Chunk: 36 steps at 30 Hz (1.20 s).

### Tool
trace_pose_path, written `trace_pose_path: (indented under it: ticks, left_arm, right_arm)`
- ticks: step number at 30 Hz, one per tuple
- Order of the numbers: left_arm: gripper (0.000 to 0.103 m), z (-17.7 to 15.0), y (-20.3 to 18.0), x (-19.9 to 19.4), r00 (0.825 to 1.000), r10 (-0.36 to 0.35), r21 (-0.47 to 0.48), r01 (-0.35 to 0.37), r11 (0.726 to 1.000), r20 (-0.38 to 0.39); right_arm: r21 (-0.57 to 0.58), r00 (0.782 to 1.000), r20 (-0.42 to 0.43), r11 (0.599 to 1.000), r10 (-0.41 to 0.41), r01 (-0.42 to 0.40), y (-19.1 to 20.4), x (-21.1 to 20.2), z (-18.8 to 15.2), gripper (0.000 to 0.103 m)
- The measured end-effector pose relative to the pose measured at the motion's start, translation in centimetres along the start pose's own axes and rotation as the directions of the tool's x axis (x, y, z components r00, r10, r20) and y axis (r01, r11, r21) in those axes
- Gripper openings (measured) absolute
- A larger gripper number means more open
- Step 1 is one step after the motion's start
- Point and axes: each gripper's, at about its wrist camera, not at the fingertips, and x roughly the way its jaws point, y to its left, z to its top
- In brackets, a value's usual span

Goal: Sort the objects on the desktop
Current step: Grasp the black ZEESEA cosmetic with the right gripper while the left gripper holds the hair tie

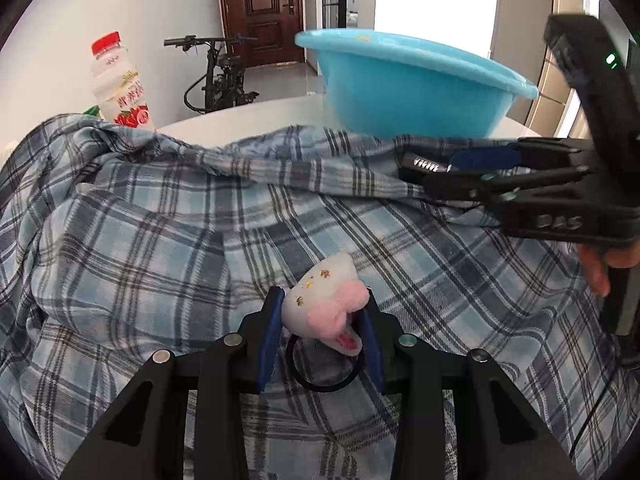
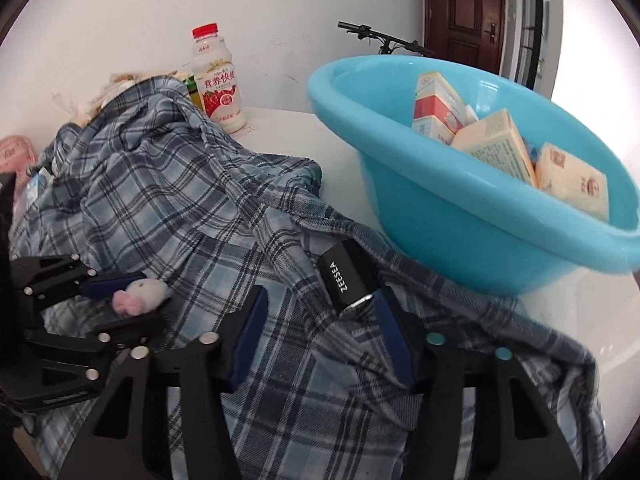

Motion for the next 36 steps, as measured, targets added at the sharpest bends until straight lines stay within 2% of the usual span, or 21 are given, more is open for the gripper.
trace_pose_path:
  ticks: [9,12,15,19,22,24,26,29,32,36]
  left_arm:
    - [0.039,-0.1,-0.1,-0.5,0.999,-0.035,-0.007,0.035,0.999,0.001]
    - [0.039,-0.3,-0.3,-0.5,0.999,-0.037,0.001,0.037,0.999,0.0]
    - [0.039,-0.4,-0.4,-0.5,0.999,-0.037,0.003,0.037,0.999,0.001]
    - [0.039,-0.5,-0.2,-0.6,1.0,-0.03,-0.001,0.03,1.0,0.005]
    - [0.039,-0.6,0.0,-0.6,0.999,-0.032,-0.008,0.032,0.999,0.003]
    - [0.039,-0.7,0.0,-0.7,0.999,-0.032,-0.01,0.032,0.999,0.005]
    - [0.039,-0.6,-0.1,-0.7,0.999,-0.032,-0.011,0.032,0.999,0.007]
    - [0.039,-0.6,-0.4,-0.8,1.0,-0.028,-0.008,0.028,1.0,0.012]
    - [0.039,-0.8,-1.0,-0.9,1.0,-0.027,-0.001,0.027,1.0,0.01]
    - [0.039,-0.8,-2.2,-0.8,1.0,-0.026,0.025,0.026,0.999,0.003]
  right_arm:
    - [-0.096,0.992,0.021,0.988,-0.121,0.122,0.2,1.9,0.9,0.046]
    - [-0.11,0.993,0.014,0.987,-0.118,0.119,0.1,2.7,1.2,0.046]
    - [-0.107,0.995,-0.069,0.992,-0.078,0.07,-0.3,4.7,1.3,0.048]
    - [-0.086,0.996,-0.045,0.993,-0.08,0.076,-0.5,4.9,1.0,0.046]
    - [-0.072,0.993,-0.037,0.991,-0.113,0.11,-0.4,4.2,0.8,0.036]
    - [-0.04,0.995,-0.03,0.995,-0.091,0.09,-0.4,2.8,0.4,0.033]
    - [-0.053,0.998,-0.018,0.997,-0.063,0.062,0.0,1.2,0.0,0.033]
    - [-0.082,0.997,0.006,0.993,-0.083,0.083,0.3,-0.7,-0.6,0.033]
    - [-0.056,0.999,-0.004,0.997,-0.047,0.047,0.0,-2.1,-1.3,0.032]
    - [-0.058,0.999,-0.017,0.998,-0.038,0.037,0.1,-3.4,-2.9,0.032]
